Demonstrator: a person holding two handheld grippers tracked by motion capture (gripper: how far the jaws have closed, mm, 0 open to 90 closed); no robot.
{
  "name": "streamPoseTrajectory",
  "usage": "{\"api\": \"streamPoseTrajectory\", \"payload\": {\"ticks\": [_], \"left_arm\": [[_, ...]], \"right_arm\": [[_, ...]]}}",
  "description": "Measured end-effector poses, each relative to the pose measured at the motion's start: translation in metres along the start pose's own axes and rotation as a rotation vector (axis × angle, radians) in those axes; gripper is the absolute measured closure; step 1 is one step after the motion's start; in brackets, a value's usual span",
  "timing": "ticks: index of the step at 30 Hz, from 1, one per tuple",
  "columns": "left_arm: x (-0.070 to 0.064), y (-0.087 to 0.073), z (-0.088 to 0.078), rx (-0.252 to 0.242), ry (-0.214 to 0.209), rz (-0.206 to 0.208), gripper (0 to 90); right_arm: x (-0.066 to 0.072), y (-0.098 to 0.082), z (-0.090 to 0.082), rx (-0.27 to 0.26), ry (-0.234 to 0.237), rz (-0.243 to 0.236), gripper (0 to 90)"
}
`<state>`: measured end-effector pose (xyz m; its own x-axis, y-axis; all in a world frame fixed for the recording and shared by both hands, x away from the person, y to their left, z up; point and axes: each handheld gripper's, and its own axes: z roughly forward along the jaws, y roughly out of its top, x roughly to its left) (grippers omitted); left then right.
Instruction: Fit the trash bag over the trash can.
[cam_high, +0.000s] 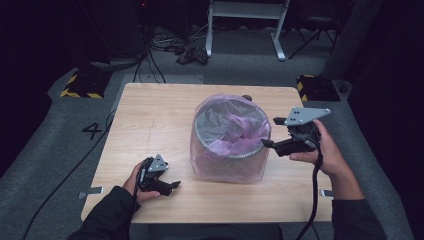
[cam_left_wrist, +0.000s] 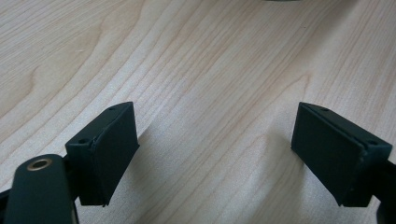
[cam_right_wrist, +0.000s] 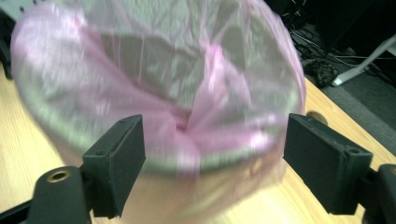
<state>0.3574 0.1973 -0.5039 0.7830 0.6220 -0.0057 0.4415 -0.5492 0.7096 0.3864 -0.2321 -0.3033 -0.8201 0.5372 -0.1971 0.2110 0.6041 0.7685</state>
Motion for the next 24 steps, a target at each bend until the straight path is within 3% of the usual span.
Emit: {"api": "streamPoseTrajectory", "payload": {"ticks": [7, 13, 16, 20, 24], "left_arm": [[0.000, 0.000, 0.000, 0.000, 0.000, 0.000, 14.4], [0.000, 0.000, 0.000, 0.000, 0.001, 0.001, 14.4], [0.000, 0.000, 0.000, 0.000, 0.001, 0.000, 14.4], [0.000, 0.000, 0.000, 0.000, 0.001, 0.000, 14.4], [0.000, 0.000, 0.000, 0.000, 0.000, 0.000, 14.4]], "right_arm": [[0.011, -0.041, -0.015, 0.000, -0.057, -0.006, 19.3], [0.019, -0.078, -0.012, 0.034, -0.109, -0.002, 19.4], [0.025, -0.095, -0.006, 0.062, -0.133, -0.011, 19.2], [0.029, -0.120, 0.008, 0.086, -0.130, 0.001, 19.0], [0.031, -0.147, 0.025, 0.137, -0.119, 0.039, 18.9]]}}
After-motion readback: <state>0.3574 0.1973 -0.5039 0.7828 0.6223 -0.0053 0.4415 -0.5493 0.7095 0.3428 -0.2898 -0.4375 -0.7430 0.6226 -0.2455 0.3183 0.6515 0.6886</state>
